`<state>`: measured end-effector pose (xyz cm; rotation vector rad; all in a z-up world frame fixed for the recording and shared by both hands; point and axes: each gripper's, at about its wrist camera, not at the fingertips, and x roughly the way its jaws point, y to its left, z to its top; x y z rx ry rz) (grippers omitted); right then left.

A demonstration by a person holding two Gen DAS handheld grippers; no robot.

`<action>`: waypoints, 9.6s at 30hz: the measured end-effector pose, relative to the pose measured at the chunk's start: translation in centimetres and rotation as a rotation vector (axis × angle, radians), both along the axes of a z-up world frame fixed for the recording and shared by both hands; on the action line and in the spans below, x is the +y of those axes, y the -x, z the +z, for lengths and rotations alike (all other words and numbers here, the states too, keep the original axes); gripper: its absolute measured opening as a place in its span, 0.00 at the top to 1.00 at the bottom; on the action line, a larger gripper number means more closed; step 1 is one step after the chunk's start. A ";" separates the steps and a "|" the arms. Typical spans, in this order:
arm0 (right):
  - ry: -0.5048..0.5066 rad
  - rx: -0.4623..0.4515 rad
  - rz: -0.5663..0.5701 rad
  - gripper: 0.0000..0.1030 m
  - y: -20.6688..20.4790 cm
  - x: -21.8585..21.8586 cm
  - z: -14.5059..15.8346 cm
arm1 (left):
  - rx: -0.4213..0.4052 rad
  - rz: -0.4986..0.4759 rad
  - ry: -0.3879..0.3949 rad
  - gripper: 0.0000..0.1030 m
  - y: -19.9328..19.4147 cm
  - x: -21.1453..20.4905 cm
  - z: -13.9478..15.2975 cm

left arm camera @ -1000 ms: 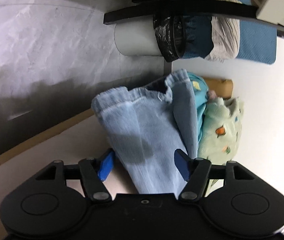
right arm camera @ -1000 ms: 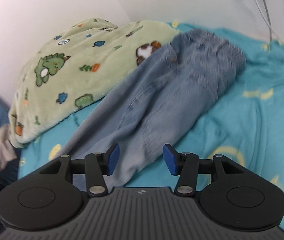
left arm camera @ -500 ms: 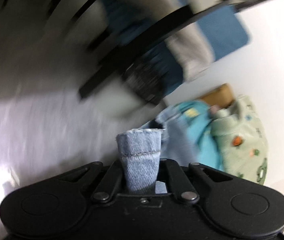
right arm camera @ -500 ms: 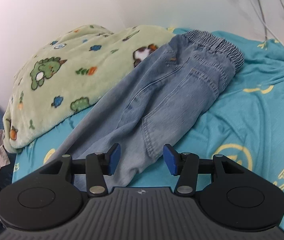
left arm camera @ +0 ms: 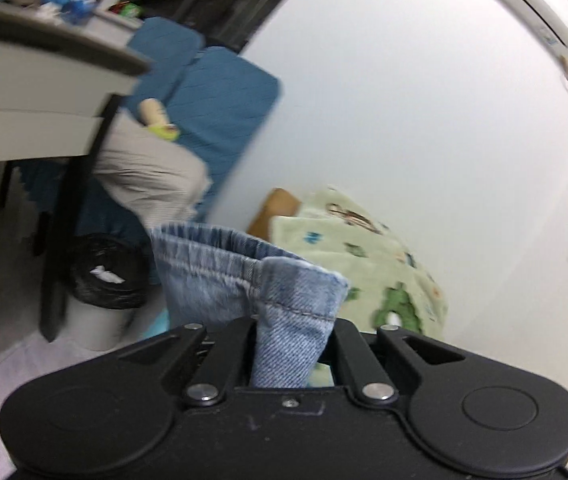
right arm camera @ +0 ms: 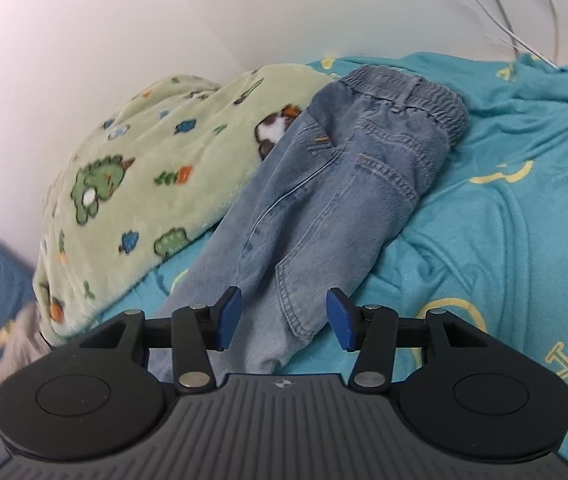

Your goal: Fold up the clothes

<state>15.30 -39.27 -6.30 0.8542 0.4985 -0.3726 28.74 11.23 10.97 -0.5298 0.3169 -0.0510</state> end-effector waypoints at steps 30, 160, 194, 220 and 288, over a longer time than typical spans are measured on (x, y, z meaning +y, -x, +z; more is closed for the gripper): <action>-0.047 -0.051 0.028 0.50 0.2 -3.4 -0.6 | 0.248 -0.505 -0.428 0.73 1.6 -27.3 -19.9; 0.137 -0.031 -0.198 0.32 -3.5 -10.7 -4.1 | 0.232 -0.334 -0.393 0.65 4.7 -16.0 -20.4; 0.404 -0.215 -0.099 0.77 -5.7 -9.0 2.4 | 0.174 -0.275 -0.352 0.62 9.0 -11.5 -11.8; 1.073 -0.329 0.702 0.80 -7.3 28.9 0.9 | 0.035 -0.164 0.081 0.63 10.2 2.3 -10.1; -0.116 -0.184 0.487 0.11 -12.5 7.1 -6.6 | 0.315 -0.155 0.385 0.28 4.0 -2.6 -24.2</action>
